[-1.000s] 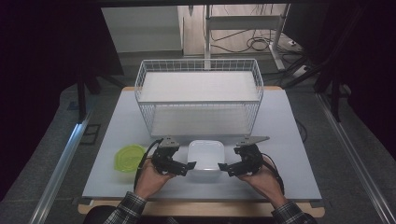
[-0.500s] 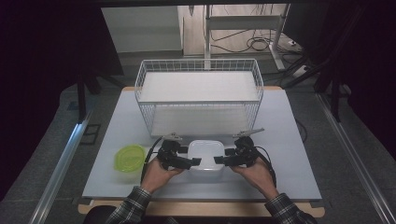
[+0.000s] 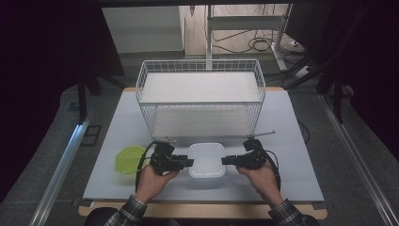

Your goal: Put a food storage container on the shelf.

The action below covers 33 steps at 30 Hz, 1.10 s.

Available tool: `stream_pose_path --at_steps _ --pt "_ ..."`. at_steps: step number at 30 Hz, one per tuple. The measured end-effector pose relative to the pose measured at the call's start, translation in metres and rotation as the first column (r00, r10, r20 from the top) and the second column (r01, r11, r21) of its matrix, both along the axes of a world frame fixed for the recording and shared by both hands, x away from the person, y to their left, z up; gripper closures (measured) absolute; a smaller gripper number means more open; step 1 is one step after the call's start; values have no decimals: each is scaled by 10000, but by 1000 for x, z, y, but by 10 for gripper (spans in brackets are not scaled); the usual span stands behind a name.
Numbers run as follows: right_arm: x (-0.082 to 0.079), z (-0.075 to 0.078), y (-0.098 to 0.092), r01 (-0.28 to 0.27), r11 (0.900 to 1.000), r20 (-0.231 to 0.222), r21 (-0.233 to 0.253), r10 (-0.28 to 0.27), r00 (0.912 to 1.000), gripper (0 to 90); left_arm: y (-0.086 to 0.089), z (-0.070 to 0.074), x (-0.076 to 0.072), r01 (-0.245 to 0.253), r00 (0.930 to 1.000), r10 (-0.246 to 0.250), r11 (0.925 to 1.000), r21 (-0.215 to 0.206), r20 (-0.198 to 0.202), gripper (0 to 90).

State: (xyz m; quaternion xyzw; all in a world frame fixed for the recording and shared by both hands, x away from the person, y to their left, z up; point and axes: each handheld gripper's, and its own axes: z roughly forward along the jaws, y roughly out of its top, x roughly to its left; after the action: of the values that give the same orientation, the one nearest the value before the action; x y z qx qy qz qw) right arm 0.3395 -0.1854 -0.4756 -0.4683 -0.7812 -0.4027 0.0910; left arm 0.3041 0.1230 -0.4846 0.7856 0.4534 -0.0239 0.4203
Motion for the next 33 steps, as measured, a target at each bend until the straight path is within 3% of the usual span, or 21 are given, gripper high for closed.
stream_pose_path --at_steps 1,5,10,14,19,24,33 --pt "-1 0 -1 196 9994 -158 298 -192 9997 749 2 1 -4 -134 9999 134 9998 -124 -38 652" --pt "-5 1 -2 378 9979 -42 530 -376 9993 793 8 2 -7 -477 9989 476 9975 -528 -33 752" --pt "-15 4 5 320 9994 912 98 -328 9953 794 12 -1 -8 -810 9967 811 9936 -792 -20 781" --pt "-19 5 10 292 9994 1545 -179 -261 9876 794 12 0 -8 -935 9951 952 9939 -583 254 787" --pt "-20 11 10 307 9995 2028 -90 -283 9788 794 11 6 -8 -980 9930 1015 9935 -578 610 787" --pt "-19 21 8 355 9994 2440 52 -357 9691 794 7 23 -5 -978 9872 1013 9946 -346 1228 786" --pt "-13 44 5 497 9980 2971 402 -594 9530 793 4 50 1 -1065 9764 1102 9939 -298 1859 786"
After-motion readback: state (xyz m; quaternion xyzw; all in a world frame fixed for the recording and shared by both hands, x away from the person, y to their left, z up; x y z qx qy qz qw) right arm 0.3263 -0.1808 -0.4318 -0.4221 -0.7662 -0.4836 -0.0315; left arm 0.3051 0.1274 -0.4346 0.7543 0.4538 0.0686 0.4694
